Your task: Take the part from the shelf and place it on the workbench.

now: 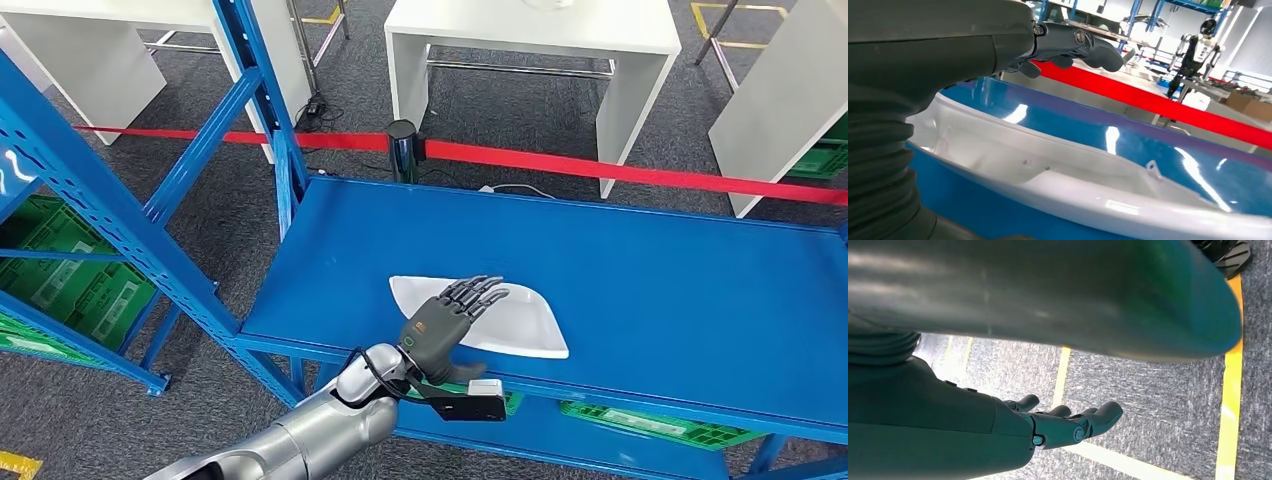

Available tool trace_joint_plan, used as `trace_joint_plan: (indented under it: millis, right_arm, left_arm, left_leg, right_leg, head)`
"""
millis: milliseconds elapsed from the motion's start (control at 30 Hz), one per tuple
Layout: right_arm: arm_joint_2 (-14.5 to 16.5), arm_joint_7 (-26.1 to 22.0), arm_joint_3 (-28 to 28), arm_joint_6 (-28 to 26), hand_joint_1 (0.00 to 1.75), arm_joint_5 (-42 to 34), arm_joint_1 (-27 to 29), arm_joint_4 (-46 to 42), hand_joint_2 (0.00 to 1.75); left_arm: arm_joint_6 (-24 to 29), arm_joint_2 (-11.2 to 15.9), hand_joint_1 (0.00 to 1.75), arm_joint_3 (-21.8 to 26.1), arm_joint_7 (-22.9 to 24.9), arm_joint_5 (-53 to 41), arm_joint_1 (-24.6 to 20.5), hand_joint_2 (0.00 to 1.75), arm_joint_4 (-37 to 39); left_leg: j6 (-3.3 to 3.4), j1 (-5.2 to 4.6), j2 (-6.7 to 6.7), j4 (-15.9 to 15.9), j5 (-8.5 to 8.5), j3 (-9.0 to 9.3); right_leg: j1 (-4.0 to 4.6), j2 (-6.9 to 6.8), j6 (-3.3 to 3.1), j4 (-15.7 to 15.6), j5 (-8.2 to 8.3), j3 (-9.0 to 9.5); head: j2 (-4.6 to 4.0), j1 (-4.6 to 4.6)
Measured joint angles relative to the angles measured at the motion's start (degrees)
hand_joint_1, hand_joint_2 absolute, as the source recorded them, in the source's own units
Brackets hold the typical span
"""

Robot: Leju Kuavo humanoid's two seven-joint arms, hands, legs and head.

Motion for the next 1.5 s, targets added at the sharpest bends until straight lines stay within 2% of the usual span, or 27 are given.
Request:
trace_joint_plan:
  millis: [167,400,533,567,1067,1500]
  right_arm:
    - [0.0,-0.1,-0.3,0.0,0.00,0.2,0.0,0.0,0.00]
    - [0.0,-0.2,-0.6,0.0,0.00,0.1,0.0,0.0,0.00]
    - [0.0,-0.4,-0.8,0.0,0.00,-0.1,0.0,0.0,0.00]
    - [0.0,-0.4,-0.9,0.0,0.00,-0.1,0.0,0.0,0.00]
    - [0.0,-1.0,-1.6,0.2,0.00,-0.5,0.0,0.0,0.00]
    - [0.0,-1.0,-2.5,0.0,0.00,-0.9,0.0,0.0,0.00]
  left_arm:
    - [1.3,-0.4,0.00,-1.0,2.3,-3.0,-0.7,1.75,2.4]
    - [0.9,-0.9,0.00,-1.9,2.8,-3.8,-1.4,1.75,4.5]
    - [0.3,-1.3,1.71,-2.4,2.9,-3.9,-1.6,1.75,5.4]
    - [0.2,-1.3,1.75,-2.4,3.0,-4.0,-1.7,1.75,5.6]
    - [-0.6,-2.5,1.75,-3.2,3.8,-4.7,-2.1,1.75,7.1]
    - [1.1,-3.3,1.75,-3.3,3.7,-5.2,-2.2,1.75,7.2]
  left_leg:
    - [0.00,0.01,0.00,-0.1,0.00,0.02]
    - [-0.01,0.01,0.00,-0.1,0.00,0.03]
    - [-0.01,0.01,0.00,-0.1,0.00,0.04]
    - [-0.01,0.00,0.00,-0.1,0.00,0.04]
    - [0.00,0.00,-0.03,0.0,-0.01,0.23]
    - [0.01,0.00,-0.02,0.1,-0.02,0.32]
  right_leg:
    - [0.01,0.00,-0.01,0.0,-0.01,-0.01]
    - [0.04,-0.01,-0.05,0.0,-0.05,0.01]
    - [0.03,-0.01,-0.05,0.0,-0.05,0.03]
    - [0.03,-0.01,-0.05,0.0,-0.05,0.04]
    - [0.03,-0.01,-0.04,0.0,-0.04,0.33]
    - [0.02,-0.02,0.02,0.0,-0.01,0.46]
  head:
    - [0.00,0.00]
    - [0.00,0.00]
    - [0.00,0.02]
    - [0.00,0.02]
    - [0.00,0.04]
    - [0.00,0.06]
